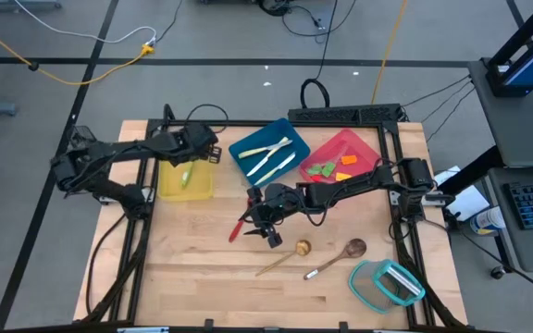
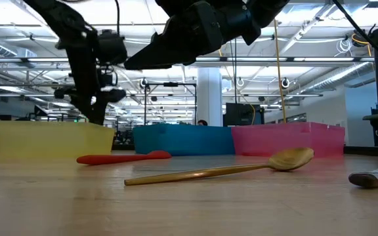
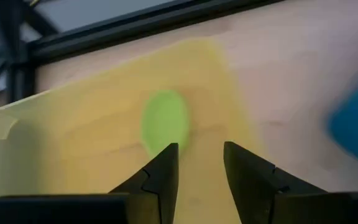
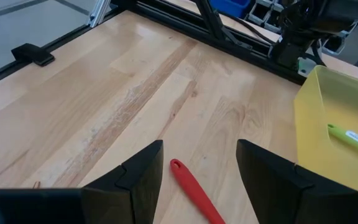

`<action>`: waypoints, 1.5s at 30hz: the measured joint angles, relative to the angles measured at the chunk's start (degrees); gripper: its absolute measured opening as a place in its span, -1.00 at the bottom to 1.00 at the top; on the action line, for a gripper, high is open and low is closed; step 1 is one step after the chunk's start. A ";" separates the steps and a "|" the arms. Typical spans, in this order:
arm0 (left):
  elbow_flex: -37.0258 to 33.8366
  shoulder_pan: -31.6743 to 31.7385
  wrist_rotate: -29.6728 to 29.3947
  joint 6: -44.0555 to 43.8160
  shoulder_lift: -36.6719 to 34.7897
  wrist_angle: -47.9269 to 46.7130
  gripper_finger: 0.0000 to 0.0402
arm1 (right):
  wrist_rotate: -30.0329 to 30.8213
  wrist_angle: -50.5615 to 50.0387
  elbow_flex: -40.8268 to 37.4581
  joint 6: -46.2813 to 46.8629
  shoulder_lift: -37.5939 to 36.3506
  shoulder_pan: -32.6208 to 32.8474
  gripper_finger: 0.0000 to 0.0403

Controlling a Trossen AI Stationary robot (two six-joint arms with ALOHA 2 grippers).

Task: Pick & Place Kitchen Items
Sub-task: Put the red spoon into the yellow bin

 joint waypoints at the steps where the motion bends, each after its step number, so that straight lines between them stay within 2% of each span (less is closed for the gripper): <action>1: 0.00 -1.43 0.02 0.04 -1.14 0.00 -0.34 | 0.00 0.01 0.00 -0.06 0.00 0.00 -0.03; 6: 0.00 -9.95 0.00 0.19 -5.24 1.86 -0.34 | 0.00 0.00 0.00 -0.02 0.00 0.00 -0.03; 14: 0.00 -26.97 -0.41 1.40 -6.17 12.68 -0.35 | -0.10 -2.46 0.00 0.69 0.00 0.00 -0.03; 18: -0.07 -34.32 -9.37 -3.08 -5.02 10.56 -0.35 | -1.84 -3.36 -1.27 0.05 0.00 1.13 -0.03; 20: 0.01 -37.17 -12.04 -4.96 -4.30 10.52 -0.35 | -3.16 -3.55 -1.99 0.17 0.00 1.97 -0.03; 28: -0.02 -44.38 -13.79 -10.62 1.16 10.60 -0.35 | -3.06 -8.54 -3.19 1.89 -0.36 5.41 -0.03; 33: -0.02 -48.41 -13.92 -13.19 5.96 14.57 -0.35 | -2.72 -18.97 -3.21 7.73 -2.93 5.90 -0.03; 38: -0.04 -52.90 -14.09 -12.08 11.84 23.55 -0.34 | -2.28 -29.40 -3.25 12.93 -4.77 6.32 -0.03; 41: 0.02 -55.19 -14.79 -12.74 15.09 27.20 -0.35 | 0.16 -31.07 -5.50 15.08 -5.49 7.24 -0.03; 45: 0.00 -57.97 -17.66 -13.62 20.20 27.85 -0.35 | 0.09 -26.47 -10.46 18.00 -6.64 8.03 -0.03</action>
